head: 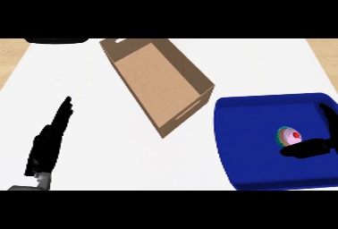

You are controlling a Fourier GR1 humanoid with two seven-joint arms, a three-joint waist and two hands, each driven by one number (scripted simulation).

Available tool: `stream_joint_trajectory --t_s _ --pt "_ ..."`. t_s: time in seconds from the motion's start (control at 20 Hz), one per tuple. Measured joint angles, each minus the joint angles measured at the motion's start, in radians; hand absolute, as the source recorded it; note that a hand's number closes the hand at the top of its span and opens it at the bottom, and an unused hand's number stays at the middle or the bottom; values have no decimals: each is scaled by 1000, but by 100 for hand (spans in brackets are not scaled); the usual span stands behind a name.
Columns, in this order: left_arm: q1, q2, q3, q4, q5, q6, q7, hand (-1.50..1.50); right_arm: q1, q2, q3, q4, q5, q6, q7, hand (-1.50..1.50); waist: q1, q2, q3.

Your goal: Pick the cupcake from the tray and place it in the cardboard box

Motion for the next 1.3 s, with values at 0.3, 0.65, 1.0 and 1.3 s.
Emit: stream_joint_trajectory --t_s 0.3,0.65,1.0,1.3 --pt "24 -16 20 -26 -15 -23 1 0 34 51 -23 -3 42 24 1 -150 -2 0 0" --pt "22 -35 55 -20 -39 -53 -2 0 17 114 -67 55 92 57 -21 -150 -2 0 1" --pt "16 -67 84 -16 -71 -77 5 0 14 198 -92 74 179 68 -32 -150 -2 0 1" --pt "-6 -91 114 -12 -95 -100 17 0 20 249 -130 97 224 89 -57 -150 -3 0 1"
